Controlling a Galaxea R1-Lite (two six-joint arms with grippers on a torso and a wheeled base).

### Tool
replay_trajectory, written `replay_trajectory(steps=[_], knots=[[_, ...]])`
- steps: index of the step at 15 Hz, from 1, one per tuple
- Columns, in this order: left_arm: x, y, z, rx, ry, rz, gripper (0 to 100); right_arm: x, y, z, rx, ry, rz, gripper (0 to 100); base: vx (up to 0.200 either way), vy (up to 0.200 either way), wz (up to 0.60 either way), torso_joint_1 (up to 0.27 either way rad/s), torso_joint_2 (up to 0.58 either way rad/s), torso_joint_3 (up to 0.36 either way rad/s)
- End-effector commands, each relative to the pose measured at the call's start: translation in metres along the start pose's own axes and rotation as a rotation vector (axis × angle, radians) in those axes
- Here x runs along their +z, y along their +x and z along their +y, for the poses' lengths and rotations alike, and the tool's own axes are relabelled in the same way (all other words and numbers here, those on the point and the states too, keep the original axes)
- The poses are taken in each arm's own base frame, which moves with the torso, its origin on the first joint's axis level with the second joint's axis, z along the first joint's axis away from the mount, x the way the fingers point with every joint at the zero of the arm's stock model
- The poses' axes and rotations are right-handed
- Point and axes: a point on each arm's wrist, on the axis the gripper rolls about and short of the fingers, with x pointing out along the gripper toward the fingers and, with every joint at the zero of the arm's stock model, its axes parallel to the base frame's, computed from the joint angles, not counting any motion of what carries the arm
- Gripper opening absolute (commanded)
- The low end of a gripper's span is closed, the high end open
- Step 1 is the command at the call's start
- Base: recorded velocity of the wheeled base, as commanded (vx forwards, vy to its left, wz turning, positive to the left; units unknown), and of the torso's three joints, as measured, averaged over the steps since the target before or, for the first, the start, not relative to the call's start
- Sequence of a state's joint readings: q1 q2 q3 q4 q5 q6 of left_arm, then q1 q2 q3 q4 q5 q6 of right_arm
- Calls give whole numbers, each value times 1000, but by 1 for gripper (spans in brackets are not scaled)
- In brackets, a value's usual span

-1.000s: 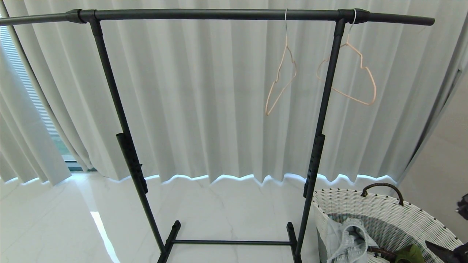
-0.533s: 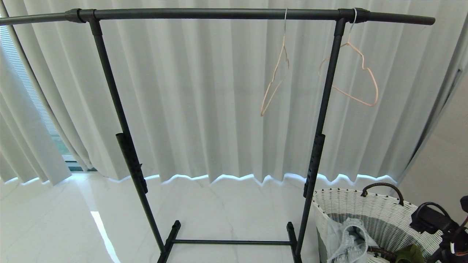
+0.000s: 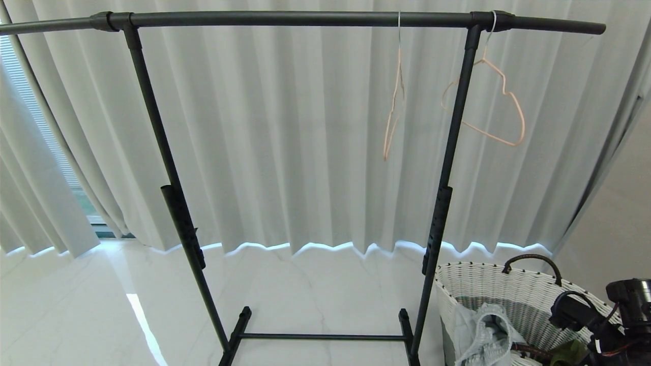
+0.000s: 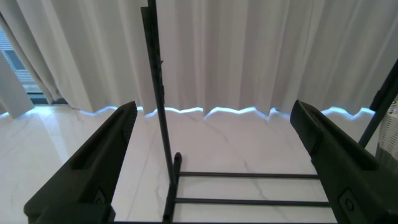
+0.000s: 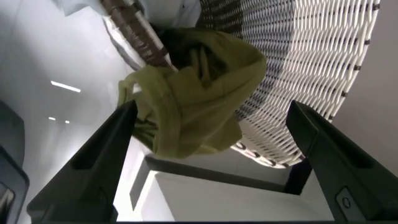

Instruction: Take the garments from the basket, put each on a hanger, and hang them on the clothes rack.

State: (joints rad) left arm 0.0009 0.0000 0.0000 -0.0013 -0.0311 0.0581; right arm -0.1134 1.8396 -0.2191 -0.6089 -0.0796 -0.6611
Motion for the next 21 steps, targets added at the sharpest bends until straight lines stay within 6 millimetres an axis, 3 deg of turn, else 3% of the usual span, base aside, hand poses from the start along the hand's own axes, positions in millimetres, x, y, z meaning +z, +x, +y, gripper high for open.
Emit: replay_trajectory(steps=[1,5,6,11,16,19,21], knots=[[0,0,0,1,0,0,100,-3,5,-2,8,11,22,100,0,0,0,0,0,0],[0,0,0,1,0,0,100,-1,7,-5,-14,16,-1,100,0,0,0,0,0,0],[0,0,0,1,0,0,100,-1,8,-5,-13,16,0,0,0,0,0,0,0,0],[0,0,0,1,0,0,100,-3,0,-5,-27,18,-18,0,0,0,0,0,0,0],[0,0,0,1,0,0,100,4,-29,-7,-94,3,-121,0,0,0,0,0,0,0],[0,0,0,1,0,0,100,11,-61,-15,-131,3,-168,0,0,0,0,0,0,0],[0,0,0,1,0,0,100,23,-100,-28,-134,5,-177,0,0,0,0,0,0,0]])
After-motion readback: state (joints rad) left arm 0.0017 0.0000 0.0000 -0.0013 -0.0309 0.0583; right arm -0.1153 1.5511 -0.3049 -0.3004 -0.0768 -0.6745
